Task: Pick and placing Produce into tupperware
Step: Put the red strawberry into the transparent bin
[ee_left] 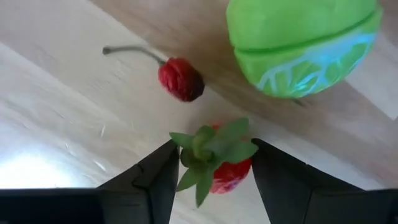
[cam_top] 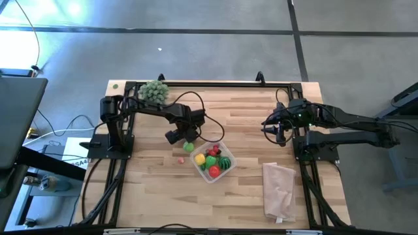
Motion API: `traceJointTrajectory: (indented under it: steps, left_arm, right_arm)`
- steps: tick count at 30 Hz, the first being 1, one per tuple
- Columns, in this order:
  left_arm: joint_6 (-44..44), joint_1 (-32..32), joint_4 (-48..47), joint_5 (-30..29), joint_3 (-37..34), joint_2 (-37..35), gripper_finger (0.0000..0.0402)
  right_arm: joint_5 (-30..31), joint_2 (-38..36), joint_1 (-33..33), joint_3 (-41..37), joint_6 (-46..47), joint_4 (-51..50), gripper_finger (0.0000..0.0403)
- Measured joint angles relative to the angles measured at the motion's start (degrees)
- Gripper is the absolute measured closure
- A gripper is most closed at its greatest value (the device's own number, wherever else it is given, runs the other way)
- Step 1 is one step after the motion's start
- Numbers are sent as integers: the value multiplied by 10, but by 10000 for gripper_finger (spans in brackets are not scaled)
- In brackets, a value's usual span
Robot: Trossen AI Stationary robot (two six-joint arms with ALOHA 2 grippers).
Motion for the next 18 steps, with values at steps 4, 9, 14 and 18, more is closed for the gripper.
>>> traceJointTrajectory:
  steps: [4, 9, 14, 18]
  left_arm:
    - [-4, -1, 3, 14, 0, 0, 224]
    - [-9, 0, 7, 18, 0, 0, 236]
    - [-43, 0, 7, 18, 0, 0, 252]
    - [-82, 0, 7, 13, 0, -1, 256]
  right_arm:
    - [0, 0, 0, 0, 0, 0, 274]
    - [0, 0, 0, 0, 0, 0, 274]
    - [0, 0, 0, 0, 0, 0, 274]
    - [0, 0, 0, 0, 0, 0, 274]
